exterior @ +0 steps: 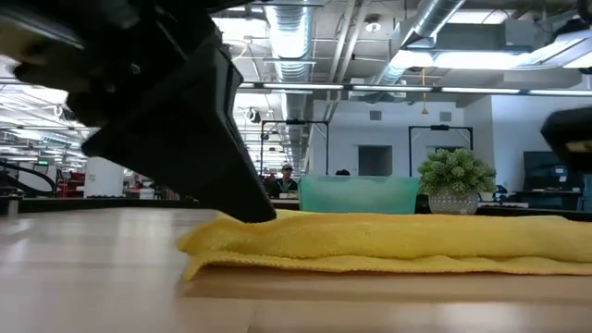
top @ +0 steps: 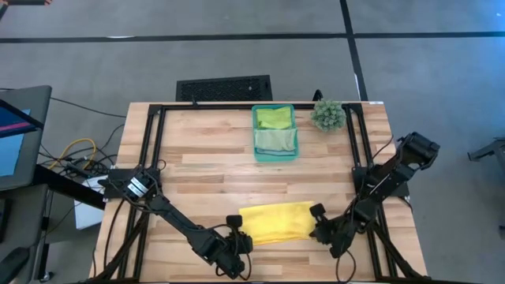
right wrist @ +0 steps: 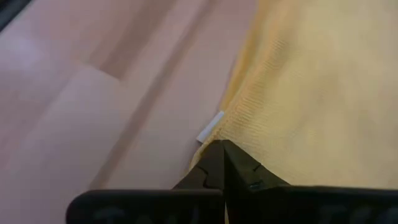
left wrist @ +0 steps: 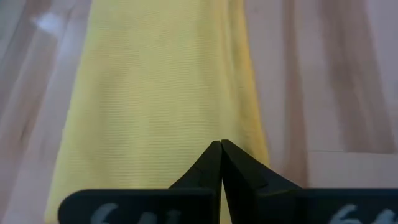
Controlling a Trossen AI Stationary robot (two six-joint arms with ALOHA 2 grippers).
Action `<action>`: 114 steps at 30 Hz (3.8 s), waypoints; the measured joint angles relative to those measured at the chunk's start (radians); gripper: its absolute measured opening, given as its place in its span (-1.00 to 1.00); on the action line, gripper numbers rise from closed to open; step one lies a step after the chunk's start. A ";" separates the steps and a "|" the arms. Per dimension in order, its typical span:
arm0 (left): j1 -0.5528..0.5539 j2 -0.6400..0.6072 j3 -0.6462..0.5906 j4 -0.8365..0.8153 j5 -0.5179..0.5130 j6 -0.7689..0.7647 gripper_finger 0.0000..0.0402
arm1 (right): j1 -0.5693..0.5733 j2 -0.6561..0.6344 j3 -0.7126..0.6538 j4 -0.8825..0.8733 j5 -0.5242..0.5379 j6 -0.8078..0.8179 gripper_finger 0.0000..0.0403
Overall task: Fold microfiber towels
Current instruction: Fold the yellow microfiber cloth
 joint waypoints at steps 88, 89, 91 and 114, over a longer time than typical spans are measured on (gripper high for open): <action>-0.017 -0.041 -0.027 0.049 -0.043 -0.062 -1.00 | 0.047 -0.110 -0.001 -0.064 -0.014 -0.041 -0.92; -0.012 -0.041 -0.027 0.037 -0.047 -0.067 -1.00 | 0.043 -0.099 -0.001 -0.063 -0.020 -0.039 -0.92; 0.000 -0.037 -0.034 0.039 -0.015 -0.097 -1.00 | 0.035 -0.064 -0.001 -0.069 -0.046 -0.031 -0.92; 0.086 -0.030 0.031 -0.044 -0.170 -0.206 -1.00 | -0.015 -0.150 -0.001 -0.188 0.252 0.113 -0.91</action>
